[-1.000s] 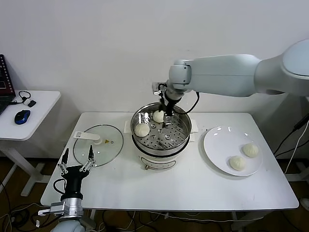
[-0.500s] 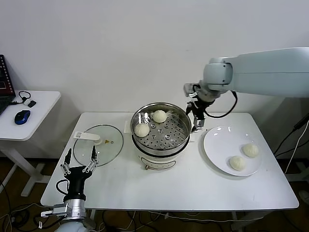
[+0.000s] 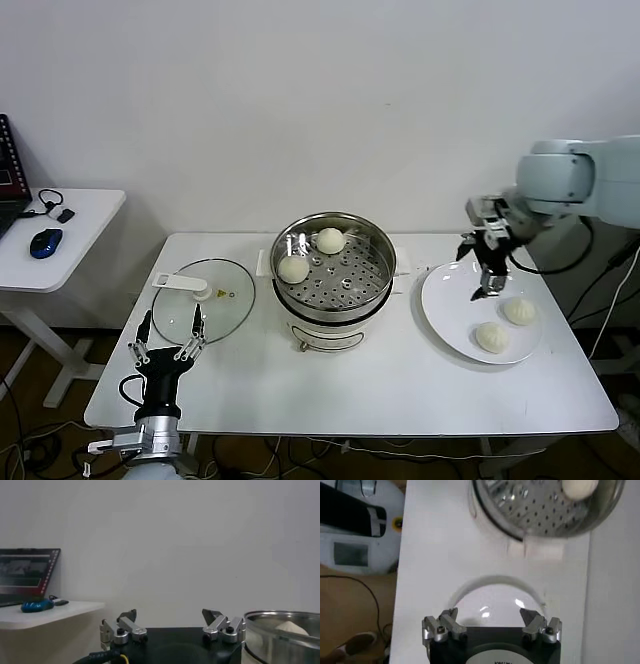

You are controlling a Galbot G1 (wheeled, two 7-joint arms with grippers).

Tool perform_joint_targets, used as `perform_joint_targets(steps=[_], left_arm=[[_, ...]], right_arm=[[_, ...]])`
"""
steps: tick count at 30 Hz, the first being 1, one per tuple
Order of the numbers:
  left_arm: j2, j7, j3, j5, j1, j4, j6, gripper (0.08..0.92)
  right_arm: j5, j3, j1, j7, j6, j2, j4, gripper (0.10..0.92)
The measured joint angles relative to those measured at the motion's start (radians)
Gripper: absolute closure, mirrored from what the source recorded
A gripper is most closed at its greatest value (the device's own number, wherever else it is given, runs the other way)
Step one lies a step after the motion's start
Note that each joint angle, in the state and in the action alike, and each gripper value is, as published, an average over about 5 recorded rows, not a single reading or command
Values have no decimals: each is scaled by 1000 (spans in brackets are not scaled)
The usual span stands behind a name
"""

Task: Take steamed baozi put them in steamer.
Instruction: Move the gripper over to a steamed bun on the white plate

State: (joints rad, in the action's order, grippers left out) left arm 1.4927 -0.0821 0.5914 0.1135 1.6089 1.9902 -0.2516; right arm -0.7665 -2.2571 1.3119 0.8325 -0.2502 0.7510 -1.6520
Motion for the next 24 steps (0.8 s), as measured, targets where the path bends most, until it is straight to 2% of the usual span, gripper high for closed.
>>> perform_joint_targets(steps=[12, 24], left_arm=[[23, -5, 10, -35, 21, -11, -16, 177], [54, -7, 11, -70, 16, -40, -24, 177]], right_arm=[[172, 48, -141, 50, 75, -173, 128, 203], [270, 268, -429, 56, 102, -215, 270, 203]])
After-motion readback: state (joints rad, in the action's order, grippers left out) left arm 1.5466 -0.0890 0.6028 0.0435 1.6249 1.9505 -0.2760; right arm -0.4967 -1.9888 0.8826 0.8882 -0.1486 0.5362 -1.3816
